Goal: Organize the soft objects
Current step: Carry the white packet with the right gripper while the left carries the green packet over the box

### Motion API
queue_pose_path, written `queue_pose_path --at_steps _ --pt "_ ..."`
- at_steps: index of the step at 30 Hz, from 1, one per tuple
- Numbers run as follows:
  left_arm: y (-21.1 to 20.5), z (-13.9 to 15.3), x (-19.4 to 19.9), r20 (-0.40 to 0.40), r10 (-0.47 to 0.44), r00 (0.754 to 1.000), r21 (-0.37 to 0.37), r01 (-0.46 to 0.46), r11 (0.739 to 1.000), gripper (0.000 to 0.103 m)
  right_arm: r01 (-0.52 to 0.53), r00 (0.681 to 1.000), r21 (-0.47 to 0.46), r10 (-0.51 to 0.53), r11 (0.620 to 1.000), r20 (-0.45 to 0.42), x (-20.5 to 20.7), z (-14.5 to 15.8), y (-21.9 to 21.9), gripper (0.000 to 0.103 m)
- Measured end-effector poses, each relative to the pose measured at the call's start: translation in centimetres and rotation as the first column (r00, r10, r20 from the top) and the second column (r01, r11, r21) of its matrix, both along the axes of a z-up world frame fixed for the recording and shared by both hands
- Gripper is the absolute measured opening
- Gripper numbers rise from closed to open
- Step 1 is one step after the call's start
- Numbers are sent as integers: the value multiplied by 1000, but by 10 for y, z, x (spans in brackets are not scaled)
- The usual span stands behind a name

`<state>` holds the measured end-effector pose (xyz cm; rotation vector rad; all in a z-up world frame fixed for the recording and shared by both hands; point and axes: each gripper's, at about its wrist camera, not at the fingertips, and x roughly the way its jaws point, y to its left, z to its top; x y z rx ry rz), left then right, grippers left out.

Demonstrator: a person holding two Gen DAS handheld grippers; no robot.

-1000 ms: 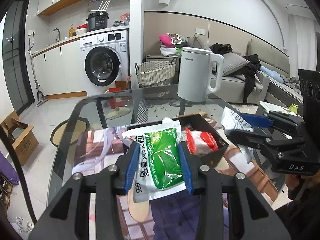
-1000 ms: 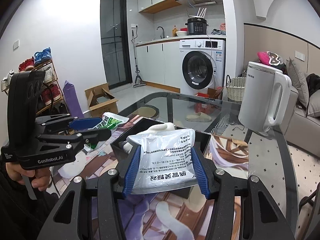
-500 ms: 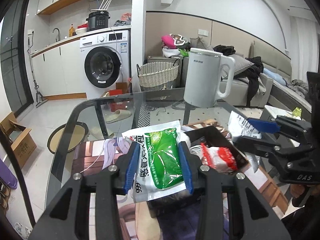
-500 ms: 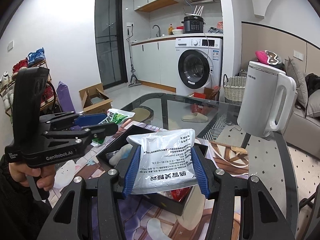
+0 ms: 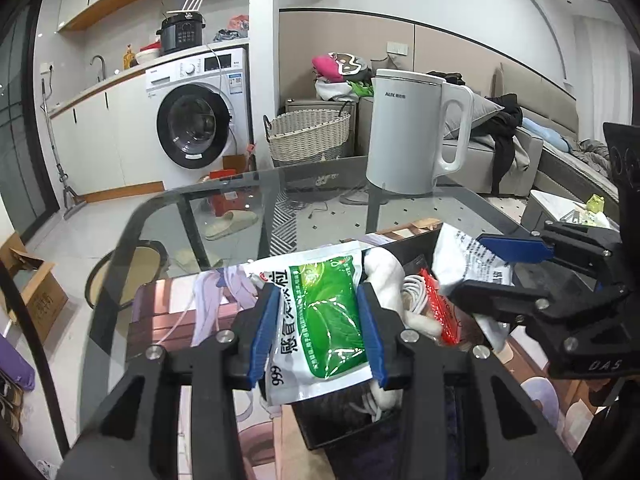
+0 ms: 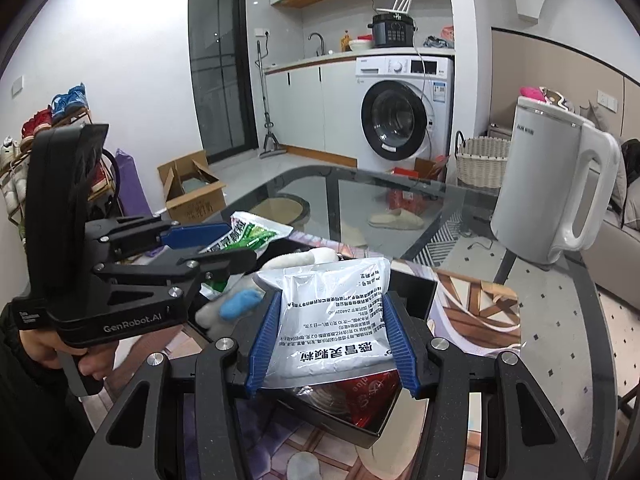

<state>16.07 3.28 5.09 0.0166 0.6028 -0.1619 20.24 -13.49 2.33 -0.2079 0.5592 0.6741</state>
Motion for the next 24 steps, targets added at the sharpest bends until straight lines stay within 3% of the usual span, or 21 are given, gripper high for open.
queue_pose_path --at_steps 11,19,24 --pt "-6 -8 8 -19 -15 1000 0 15 1000 39 16 1000 -42 -15 999 12 10 -9 10 52" --pt "-12 -13 9 -12 -19 1000 39 19 999 39 21 999 -97 -18 995 33 9 -18 18 52" --pt "-8 -14 9 -20 -19 1000 15 19 1000 39 22 999 -108 -18 994 38 9 -19 17 53"
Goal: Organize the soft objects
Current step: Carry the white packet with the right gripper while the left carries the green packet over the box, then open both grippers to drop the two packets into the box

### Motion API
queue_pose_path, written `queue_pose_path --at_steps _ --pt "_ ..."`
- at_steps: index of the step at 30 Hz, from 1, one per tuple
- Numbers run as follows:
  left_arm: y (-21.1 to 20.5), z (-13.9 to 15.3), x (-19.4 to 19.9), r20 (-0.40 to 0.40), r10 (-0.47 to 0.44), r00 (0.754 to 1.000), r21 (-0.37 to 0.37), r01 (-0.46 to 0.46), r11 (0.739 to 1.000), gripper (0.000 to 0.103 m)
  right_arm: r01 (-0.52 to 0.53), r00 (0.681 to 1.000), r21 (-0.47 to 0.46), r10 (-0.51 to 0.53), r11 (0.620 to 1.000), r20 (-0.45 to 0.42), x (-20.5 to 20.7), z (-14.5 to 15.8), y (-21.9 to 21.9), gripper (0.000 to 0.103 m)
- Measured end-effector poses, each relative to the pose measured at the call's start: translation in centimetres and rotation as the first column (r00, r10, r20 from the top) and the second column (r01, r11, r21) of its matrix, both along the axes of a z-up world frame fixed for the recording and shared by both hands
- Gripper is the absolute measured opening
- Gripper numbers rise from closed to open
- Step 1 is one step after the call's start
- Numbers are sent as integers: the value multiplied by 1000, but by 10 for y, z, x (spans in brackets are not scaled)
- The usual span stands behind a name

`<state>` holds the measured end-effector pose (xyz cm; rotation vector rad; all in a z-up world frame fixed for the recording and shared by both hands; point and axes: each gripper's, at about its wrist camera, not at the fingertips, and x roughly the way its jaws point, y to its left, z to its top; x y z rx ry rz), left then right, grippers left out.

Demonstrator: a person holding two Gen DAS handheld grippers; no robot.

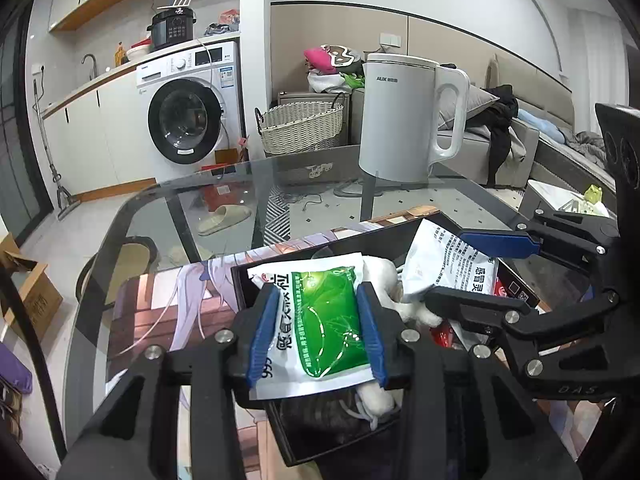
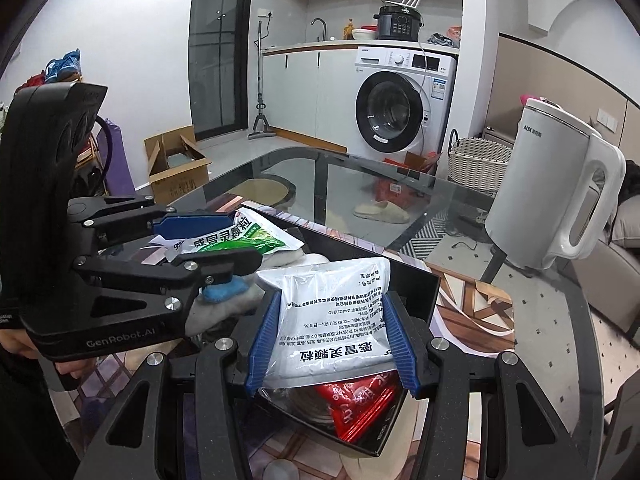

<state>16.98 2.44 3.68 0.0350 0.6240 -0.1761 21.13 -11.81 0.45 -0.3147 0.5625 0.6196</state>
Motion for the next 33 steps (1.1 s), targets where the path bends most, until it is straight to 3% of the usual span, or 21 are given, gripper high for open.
queue_pose_path --at_steps 3,6,10,14,17,19,25,33 --pt "4 -1 1 -9 9 1000 -20 -9 1000 41 9 1000 -5 -9 1000 4 -1 0 -1 58" --pt "7 0 1 -8 9 1000 -41 -9 999 48 19 1000 5 -19 1000 13 -3 2 -5 74" --pt "0 1 -4 0 -23 1000 -31 23 999 73 25 999 25 -26 999 27 -8 7 -11 80" --pt "-8 0 -12 10 -10 1000 25 10 1000 87 32 999 66 -34 997 24 -12 10 -22 88" --pt "-5 1 -17 12 9 1000 2 -9 1000 97 41 999 102 -44 994 23 -15 12 -31 94" --pt "-1 4 -21 19 27 999 -25 -27 999 100 53 998 129 -57 990 32 -18 14 -36 102" --pt "13 12 -43 74 93 993 -79 -87 993 103 61 998 206 -67 977 19 -30 16 -50 103" --pt "23 13 -64 107 168 980 -118 -155 981 103 51 995 217 -67 975 68 -55 16 -47 103"
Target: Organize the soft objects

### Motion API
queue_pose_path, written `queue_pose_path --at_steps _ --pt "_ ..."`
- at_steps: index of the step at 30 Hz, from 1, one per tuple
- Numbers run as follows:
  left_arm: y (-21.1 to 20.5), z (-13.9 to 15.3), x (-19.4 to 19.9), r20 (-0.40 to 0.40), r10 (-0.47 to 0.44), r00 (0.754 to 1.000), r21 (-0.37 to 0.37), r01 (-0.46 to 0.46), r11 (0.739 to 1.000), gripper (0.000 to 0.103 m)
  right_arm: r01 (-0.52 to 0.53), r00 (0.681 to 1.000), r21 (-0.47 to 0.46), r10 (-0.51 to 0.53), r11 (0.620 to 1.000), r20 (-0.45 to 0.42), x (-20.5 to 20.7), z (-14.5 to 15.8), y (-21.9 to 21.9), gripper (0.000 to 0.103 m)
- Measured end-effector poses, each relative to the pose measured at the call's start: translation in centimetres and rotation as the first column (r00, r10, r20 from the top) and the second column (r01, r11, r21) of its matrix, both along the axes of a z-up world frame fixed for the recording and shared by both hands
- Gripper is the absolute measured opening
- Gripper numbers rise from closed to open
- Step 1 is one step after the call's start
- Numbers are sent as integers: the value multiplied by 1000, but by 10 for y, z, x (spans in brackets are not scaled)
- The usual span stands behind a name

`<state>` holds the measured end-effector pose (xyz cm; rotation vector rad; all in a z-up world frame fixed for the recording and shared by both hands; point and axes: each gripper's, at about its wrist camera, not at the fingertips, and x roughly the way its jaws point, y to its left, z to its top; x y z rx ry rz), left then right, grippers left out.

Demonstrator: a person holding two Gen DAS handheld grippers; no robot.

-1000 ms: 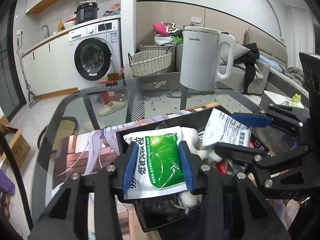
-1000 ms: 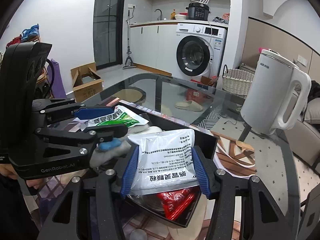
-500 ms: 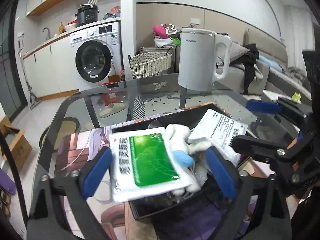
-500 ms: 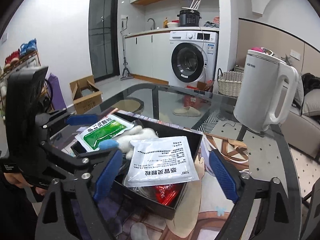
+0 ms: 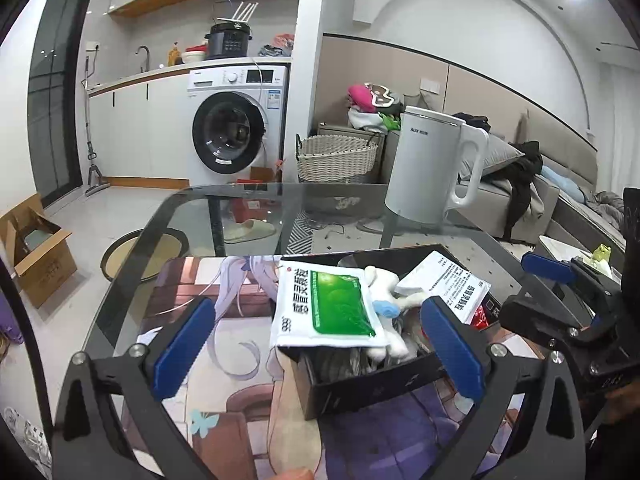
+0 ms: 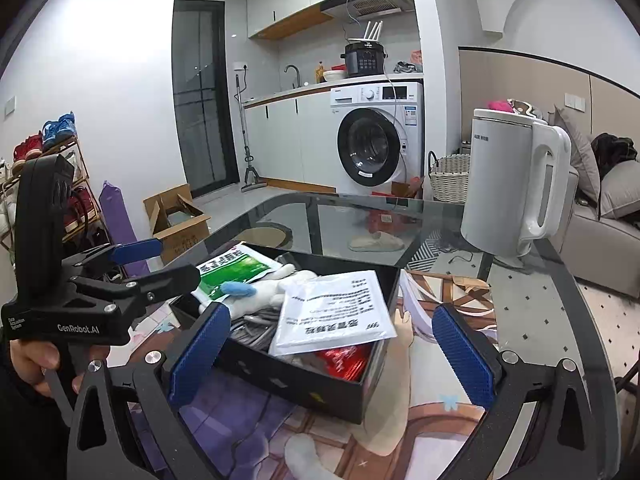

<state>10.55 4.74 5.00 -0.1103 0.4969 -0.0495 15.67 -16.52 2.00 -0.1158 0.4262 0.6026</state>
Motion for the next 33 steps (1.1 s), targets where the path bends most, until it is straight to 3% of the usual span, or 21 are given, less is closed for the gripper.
queue_pose_path --at_steps 13,27,33 --pt "-9 -5 -10 54 18 998 36 -20 999 103 -3 999 -33 4 999 39 -15 -13 1 103" --pt "-15 -24 1 37 24 999 84 -27 996 103 19 997 -37 -16 999 78 -17 -20 -6 103" --pt "-13 -24 1 36 26 999 64 -29 998 103 17 997 -16 -16 1000 75 -17 -20 -11 103"
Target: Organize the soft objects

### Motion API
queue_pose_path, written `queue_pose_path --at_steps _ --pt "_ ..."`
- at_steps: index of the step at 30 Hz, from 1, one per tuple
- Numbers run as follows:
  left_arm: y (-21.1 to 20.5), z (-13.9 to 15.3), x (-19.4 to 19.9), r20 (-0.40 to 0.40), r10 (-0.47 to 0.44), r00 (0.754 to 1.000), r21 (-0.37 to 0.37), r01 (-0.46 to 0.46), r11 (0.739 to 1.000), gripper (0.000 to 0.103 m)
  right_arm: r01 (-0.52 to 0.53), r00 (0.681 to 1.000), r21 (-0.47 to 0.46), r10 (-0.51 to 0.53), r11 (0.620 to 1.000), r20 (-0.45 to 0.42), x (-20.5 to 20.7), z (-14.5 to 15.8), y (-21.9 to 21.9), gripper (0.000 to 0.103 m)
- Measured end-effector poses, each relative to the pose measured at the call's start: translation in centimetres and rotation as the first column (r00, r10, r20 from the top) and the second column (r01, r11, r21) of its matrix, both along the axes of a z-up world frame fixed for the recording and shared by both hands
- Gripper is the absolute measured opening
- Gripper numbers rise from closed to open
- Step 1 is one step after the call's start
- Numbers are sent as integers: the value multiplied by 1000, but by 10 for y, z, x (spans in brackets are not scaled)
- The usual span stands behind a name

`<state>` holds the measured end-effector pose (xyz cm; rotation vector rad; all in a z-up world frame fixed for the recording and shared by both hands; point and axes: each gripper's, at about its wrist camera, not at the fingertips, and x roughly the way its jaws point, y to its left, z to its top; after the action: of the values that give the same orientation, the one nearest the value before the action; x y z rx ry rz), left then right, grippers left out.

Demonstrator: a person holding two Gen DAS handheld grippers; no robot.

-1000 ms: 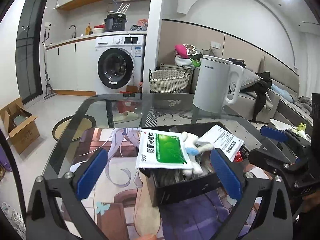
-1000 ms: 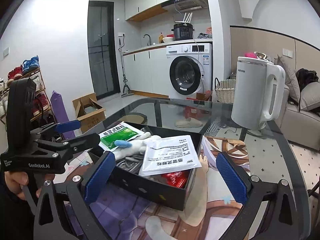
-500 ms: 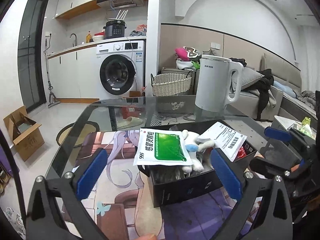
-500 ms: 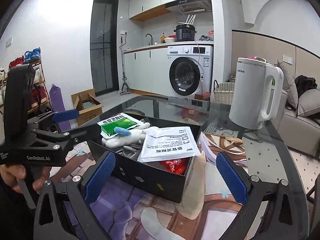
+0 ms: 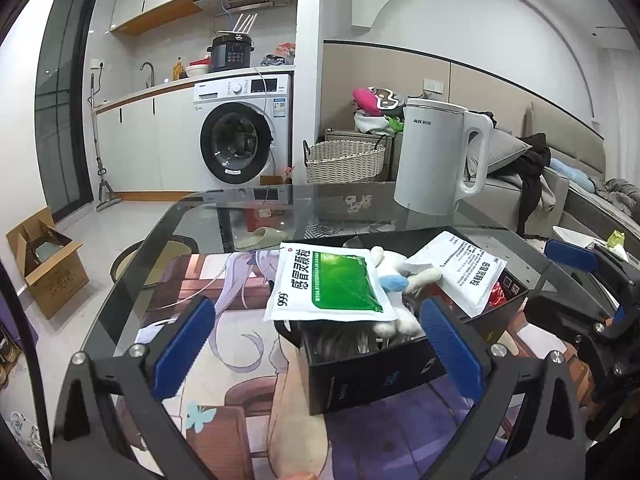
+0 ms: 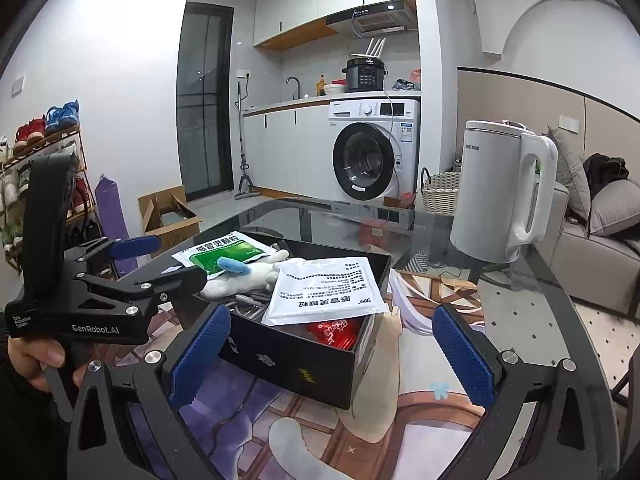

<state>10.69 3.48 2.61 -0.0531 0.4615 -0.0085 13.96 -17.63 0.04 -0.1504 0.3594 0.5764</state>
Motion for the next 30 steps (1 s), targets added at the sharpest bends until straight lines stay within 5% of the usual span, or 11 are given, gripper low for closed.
queue_pose_path --at_steps 30 --pt "4 1 -3 8 13 1000 -16 -12 1000 103 5 1000 -4 -5 1000 -3 0 0 2 103"
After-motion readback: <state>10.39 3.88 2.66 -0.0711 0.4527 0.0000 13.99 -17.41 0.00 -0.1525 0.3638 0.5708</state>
